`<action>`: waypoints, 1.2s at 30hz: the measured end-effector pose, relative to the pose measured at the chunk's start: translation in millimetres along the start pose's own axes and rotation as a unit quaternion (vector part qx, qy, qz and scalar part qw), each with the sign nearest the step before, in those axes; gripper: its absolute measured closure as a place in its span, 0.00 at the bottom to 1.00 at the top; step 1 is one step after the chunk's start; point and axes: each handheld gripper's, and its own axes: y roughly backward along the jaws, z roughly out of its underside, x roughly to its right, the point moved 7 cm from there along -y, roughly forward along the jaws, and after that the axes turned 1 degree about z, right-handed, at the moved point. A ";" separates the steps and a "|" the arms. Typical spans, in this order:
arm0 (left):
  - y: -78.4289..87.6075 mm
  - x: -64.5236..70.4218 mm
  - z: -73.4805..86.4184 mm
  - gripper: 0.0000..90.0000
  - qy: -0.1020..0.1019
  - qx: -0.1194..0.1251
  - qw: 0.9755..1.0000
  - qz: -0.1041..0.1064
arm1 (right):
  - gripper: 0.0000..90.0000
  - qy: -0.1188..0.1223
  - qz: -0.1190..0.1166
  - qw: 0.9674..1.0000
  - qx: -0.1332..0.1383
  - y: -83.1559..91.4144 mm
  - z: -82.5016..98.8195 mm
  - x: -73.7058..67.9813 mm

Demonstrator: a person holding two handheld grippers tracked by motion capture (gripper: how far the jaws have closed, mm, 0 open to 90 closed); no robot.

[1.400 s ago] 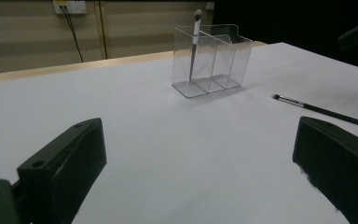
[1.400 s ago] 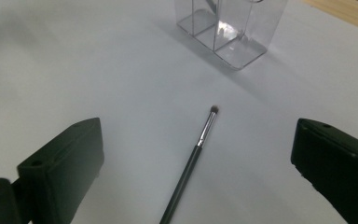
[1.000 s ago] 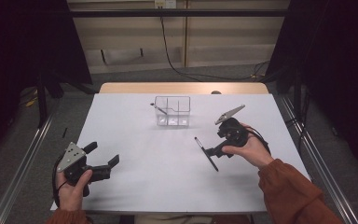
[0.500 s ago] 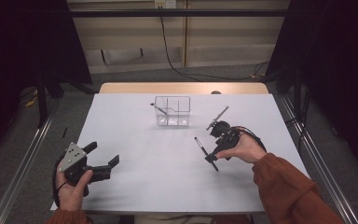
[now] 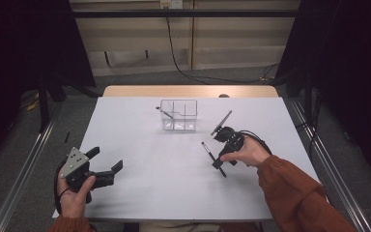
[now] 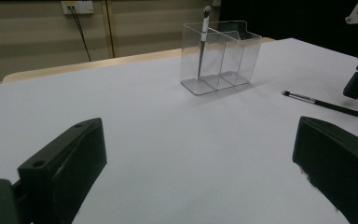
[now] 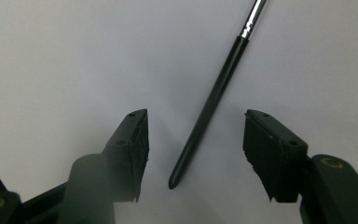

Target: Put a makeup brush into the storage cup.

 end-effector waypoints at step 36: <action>-1.7 1.2 2.6 0.03 -0.010 -0.008 1.000 0.001 | 0.78 0.028 0.107 0.991 -0.073 -19.6 -5.0 -7.4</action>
